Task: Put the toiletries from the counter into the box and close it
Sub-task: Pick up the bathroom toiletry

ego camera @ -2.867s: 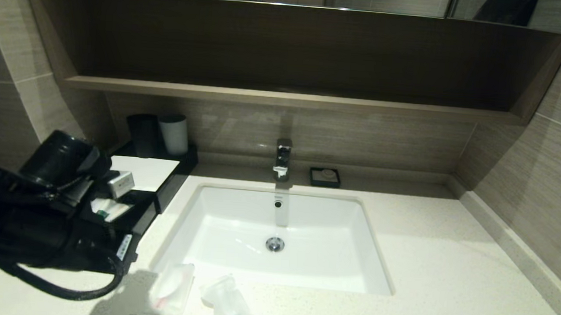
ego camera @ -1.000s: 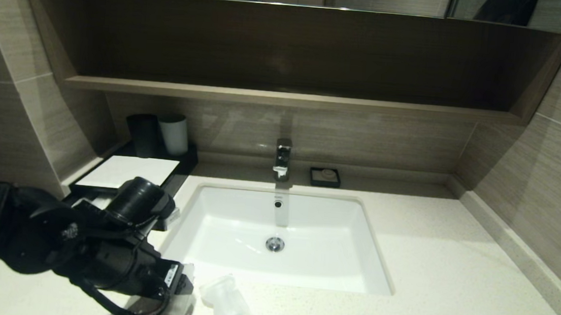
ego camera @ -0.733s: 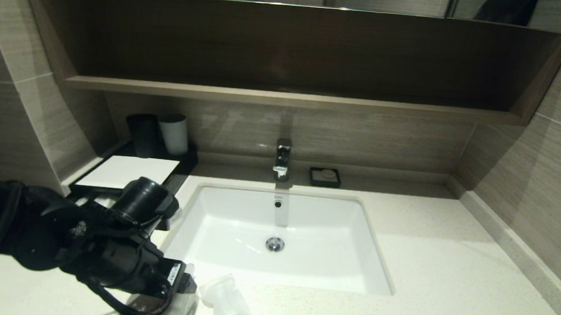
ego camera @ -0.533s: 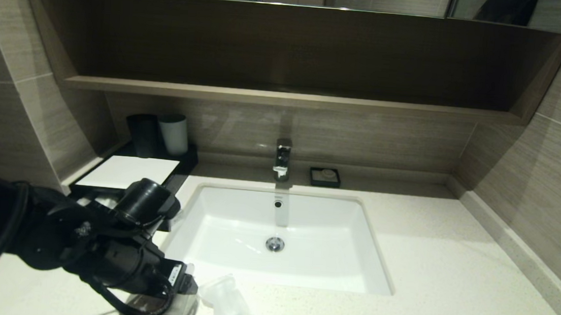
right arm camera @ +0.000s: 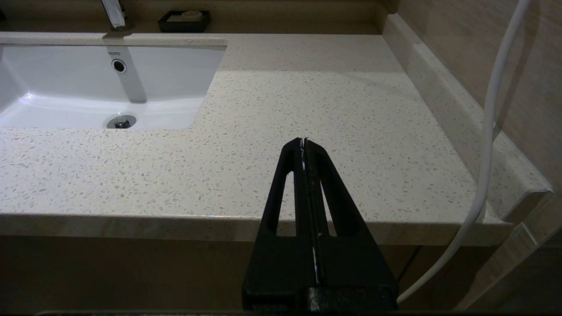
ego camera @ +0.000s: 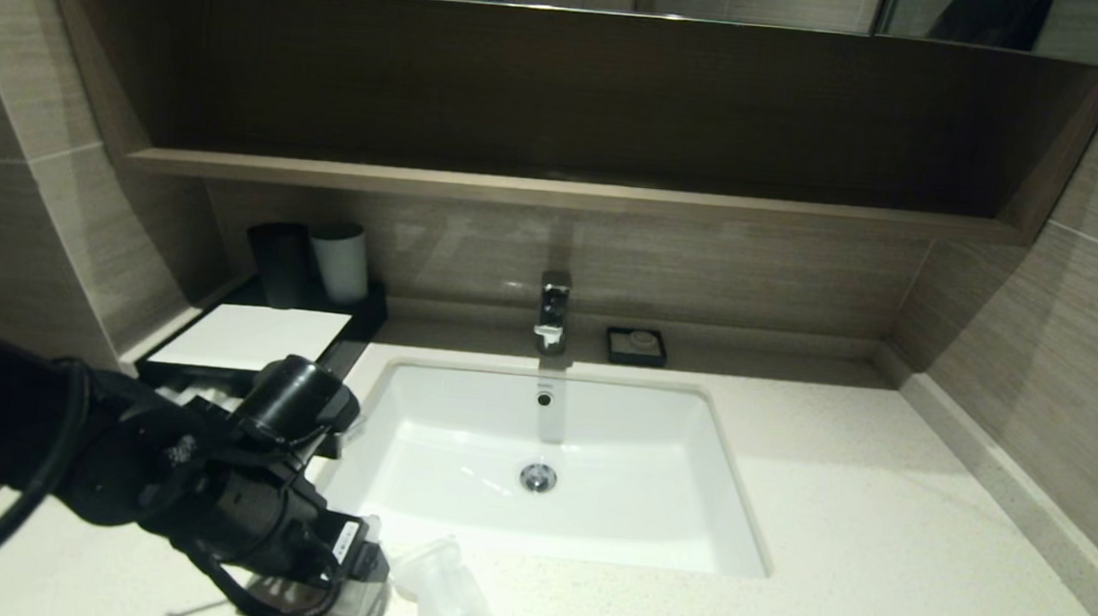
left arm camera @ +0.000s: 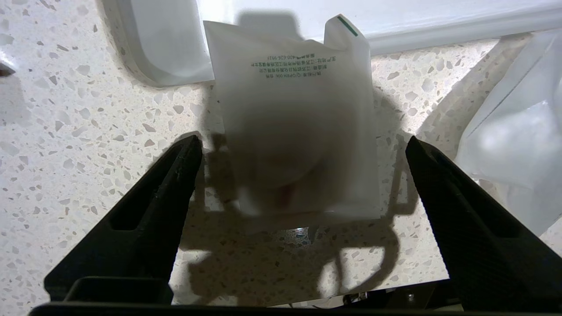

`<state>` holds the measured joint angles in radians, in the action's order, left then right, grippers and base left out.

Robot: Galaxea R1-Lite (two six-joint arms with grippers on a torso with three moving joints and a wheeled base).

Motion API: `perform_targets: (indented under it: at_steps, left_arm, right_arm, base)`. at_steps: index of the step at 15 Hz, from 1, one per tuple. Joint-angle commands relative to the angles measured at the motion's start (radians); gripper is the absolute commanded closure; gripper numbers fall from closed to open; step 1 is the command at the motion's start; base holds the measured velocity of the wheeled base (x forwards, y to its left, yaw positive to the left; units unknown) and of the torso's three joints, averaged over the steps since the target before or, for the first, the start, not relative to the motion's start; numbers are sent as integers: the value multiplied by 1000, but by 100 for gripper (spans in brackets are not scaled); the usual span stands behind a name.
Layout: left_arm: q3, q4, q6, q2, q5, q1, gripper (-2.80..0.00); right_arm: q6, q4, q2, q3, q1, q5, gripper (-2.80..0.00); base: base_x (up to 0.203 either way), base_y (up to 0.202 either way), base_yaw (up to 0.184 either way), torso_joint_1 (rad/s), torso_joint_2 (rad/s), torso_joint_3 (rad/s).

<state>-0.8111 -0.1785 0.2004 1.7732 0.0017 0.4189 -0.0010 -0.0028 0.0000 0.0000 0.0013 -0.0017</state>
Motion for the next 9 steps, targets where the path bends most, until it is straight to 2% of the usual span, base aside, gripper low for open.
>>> perform_targets:
  at_steps: [1,9]
  left_arm:
    - [1,-1,-1,3,1,0,-280]
    - [4,-1,-21,12,6,0,-280]
  right_arm:
    - [-1,0,0,2,0,0,0]
    - [-1,0,0,2,0,0,0]
  base:
    - [0,0,0,0,0,0]
    - [0,0,0,0,0,0]
